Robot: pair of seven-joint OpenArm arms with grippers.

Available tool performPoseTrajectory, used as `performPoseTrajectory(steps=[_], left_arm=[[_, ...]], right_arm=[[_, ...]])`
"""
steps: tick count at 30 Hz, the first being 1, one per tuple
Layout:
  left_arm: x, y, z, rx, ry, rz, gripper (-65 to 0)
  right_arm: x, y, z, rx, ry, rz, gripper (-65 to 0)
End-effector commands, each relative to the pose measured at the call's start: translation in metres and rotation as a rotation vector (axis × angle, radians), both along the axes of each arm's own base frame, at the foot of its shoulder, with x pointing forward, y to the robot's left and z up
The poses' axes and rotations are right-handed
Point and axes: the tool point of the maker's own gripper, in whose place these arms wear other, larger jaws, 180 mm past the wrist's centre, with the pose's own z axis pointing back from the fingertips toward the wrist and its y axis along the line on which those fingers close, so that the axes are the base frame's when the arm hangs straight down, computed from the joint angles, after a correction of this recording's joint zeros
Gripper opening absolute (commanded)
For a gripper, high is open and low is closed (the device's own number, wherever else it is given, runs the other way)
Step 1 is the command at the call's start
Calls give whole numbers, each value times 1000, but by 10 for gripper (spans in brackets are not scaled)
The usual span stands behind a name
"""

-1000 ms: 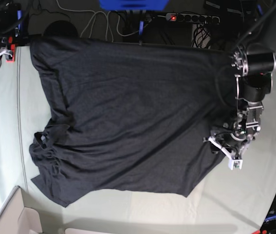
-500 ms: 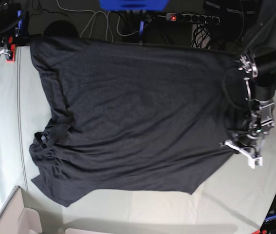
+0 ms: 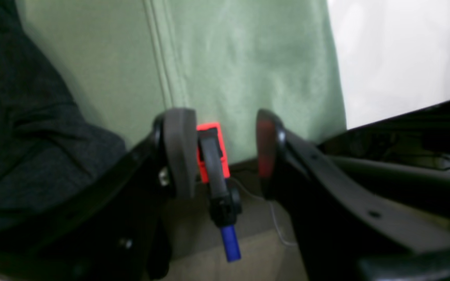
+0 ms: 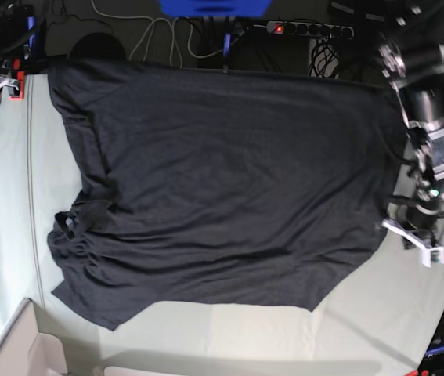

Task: Layout the t-shirt on the table in an organized manner, then fold the t-shirt properly
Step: 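Release the shirt and grasp its side edge with the left gripper, pulling outward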

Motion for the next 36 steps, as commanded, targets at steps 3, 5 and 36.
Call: performPoseTrajectory(steps=[3,5,36], left_arm=[[8,-28,25,-3,-93,-46,-650],[10,-34,23,-10,-88,-54,-649],[48,-24,-44,-252,10,77,-62]], right_arm=[[6,-5,11,-28,-32,12,-394],[6,-5,11,-28,-32,12,-394],[-4,-7,9,-36,-4,15,-394]])
